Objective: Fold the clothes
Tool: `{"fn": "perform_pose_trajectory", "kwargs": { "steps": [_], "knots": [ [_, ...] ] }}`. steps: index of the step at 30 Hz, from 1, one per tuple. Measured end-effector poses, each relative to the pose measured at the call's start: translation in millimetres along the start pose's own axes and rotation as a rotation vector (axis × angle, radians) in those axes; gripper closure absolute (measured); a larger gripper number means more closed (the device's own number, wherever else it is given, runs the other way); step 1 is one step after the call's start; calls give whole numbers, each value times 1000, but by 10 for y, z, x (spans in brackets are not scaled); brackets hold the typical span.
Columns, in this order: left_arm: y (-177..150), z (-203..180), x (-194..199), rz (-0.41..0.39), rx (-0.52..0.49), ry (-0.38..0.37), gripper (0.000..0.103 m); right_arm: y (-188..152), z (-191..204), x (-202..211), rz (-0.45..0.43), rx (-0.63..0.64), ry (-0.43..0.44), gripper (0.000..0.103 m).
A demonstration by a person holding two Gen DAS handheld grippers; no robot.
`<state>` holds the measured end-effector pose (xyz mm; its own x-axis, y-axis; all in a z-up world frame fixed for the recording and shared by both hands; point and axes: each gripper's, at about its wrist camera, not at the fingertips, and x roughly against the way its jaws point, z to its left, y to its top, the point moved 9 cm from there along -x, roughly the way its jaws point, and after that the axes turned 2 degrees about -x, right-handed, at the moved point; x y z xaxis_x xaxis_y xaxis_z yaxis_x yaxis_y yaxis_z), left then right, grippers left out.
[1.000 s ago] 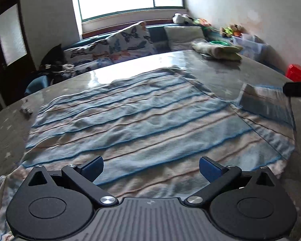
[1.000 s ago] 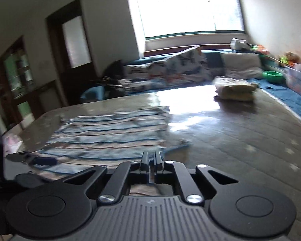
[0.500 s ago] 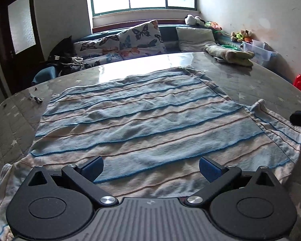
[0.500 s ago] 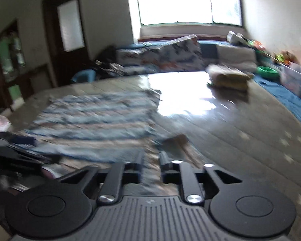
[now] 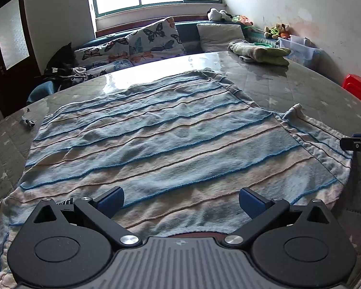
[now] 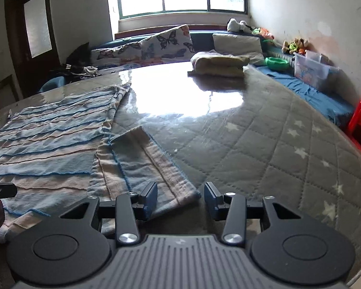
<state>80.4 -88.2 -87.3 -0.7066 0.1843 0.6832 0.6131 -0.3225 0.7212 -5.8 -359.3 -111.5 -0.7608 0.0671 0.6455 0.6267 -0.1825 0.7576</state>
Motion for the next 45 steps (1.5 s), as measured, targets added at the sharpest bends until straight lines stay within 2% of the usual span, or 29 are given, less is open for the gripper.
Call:
{"fn": "perform_pose_trajectory", "kwargs": {
  "steps": [1,2,4,8,14,19,24,28,30,32,36,39,45],
  "knots": [
    [-1,-1,-2,1,0,1,0,-2,11,0,-2,3,-3,64],
    [-2,-2,-3,2,0,2,0,-2,20,2,-3,2,-1,77],
    [-2,-2,-1,2,0,5,0,14,38,22,-8,-18,15,89],
    [2,23,6,-2,3,9,0,107,129,139,-42,-28,58,94],
    [3,120,30,-10,29,22,0,353,579,447,-119,49,209,94],
    [4,242,63,-20,58,38,0,441,1048,548,-131,124,327,94],
    [-16,335,77,-20,79,49,0,356,1413,472,-94,178,408,94],
    [-21,371,72,-18,87,57,0,215,1577,399,-38,209,453,84],
    [-13,373,69,-18,89,57,0,173,1603,403,-21,224,473,83],
    [7,361,65,-19,89,54,0,174,1590,408,-18,233,475,79],
    [59,276,52,-26,73,35,0,299,1473,289,-21,238,423,78],
    [82,163,19,-23,48,17,0,405,1398,59,-4,236,373,78],
    [101,8,-74,-6,13,-5,0,544,1419,-386,28,265,332,78]
  ]
}}
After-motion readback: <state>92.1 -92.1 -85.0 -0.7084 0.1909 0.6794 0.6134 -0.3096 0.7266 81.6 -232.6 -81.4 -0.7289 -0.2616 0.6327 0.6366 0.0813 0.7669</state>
